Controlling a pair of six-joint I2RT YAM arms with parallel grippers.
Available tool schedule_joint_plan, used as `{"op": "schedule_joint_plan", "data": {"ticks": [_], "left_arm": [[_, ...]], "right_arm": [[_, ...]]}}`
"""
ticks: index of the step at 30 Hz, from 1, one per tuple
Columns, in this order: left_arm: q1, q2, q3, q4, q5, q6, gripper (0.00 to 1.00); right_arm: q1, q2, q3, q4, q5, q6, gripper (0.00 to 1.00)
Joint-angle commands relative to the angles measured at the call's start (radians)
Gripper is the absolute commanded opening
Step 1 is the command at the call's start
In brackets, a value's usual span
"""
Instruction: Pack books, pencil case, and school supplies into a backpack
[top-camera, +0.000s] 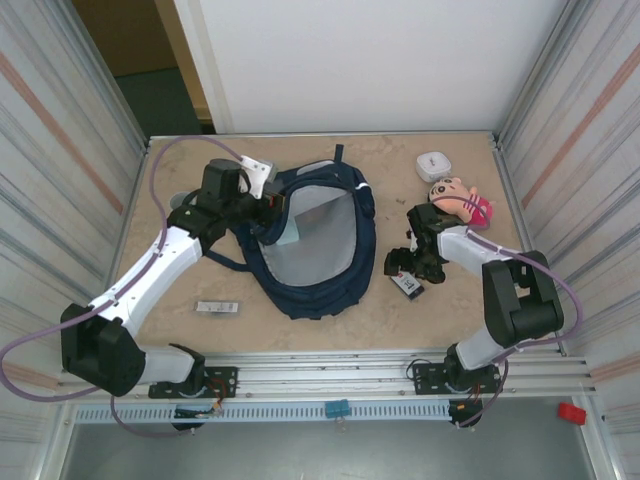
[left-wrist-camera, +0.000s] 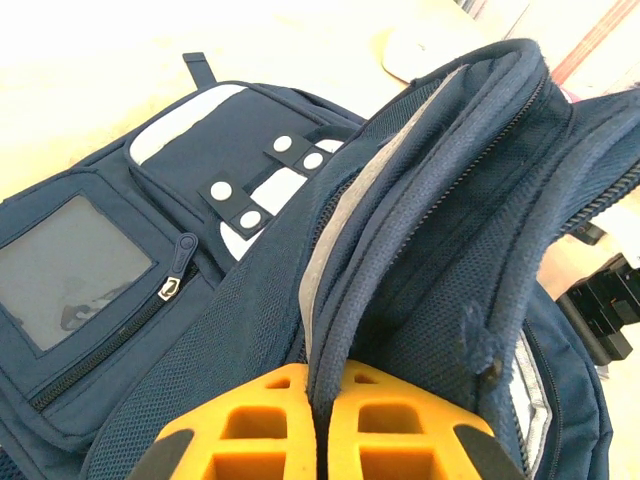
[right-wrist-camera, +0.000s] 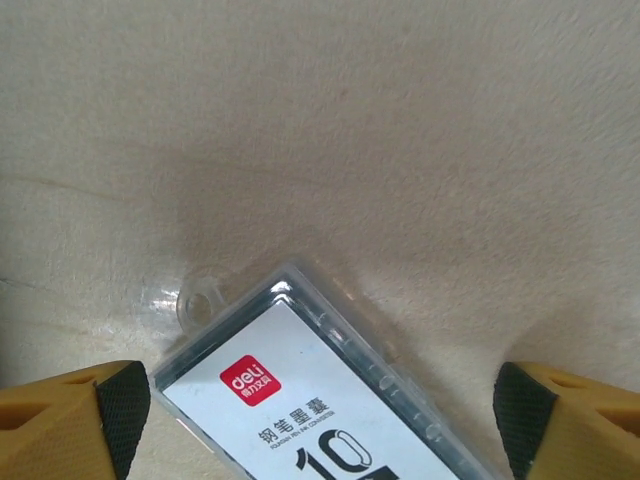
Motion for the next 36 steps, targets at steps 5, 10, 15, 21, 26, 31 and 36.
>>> {"op": "schedule_joint_plan", "data": {"ticks": [5, 10, 15, 21, 26, 31, 36], "left_arm": [[0.018, -0.049, -0.002, 0.07, 0.004, -0.029, 0.0], [0.018, -0.052, -0.004, 0.08, 0.019, -0.036, 0.0], [0.019, -0.053, -0.008, 0.088, 0.029, -0.043, 0.0], [0.018, -0.052, -0.01, 0.098, 0.046, -0.053, 0.0], [0.018, -0.054, -0.009, 0.099, 0.046, -0.051, 0.0], [0.018, -0.052, -0.011, 0.1, 0.052, -0.053, 0.0], [0.018, -0.044, -0.012, 0.105, 0.067, -0.061, 0.0]], "right_arm": [[0.053, -0.078, -0.02, -0.134, -0.111, 0.105, 0.85], [0.109, -0.132, 0.037, -0.266, 0.051, 0.137, 0.93], [0.114, -0.063, 0.065, -0.248, 0.09, 0.078, 0.92], [0.111, 0.08, 0.102, -0.19, 0.039, 0.0, 0.91], [0.107, 0.17, 0.125, -0.188, 0.05, -0.004, 0.79], [0.104, 0.184, 0.115, -0.172, 0.057, 0.011, 0.63], [0.107, 0.126, 0.083, -0.157, 0.056, 0.026, 0.58]]}}
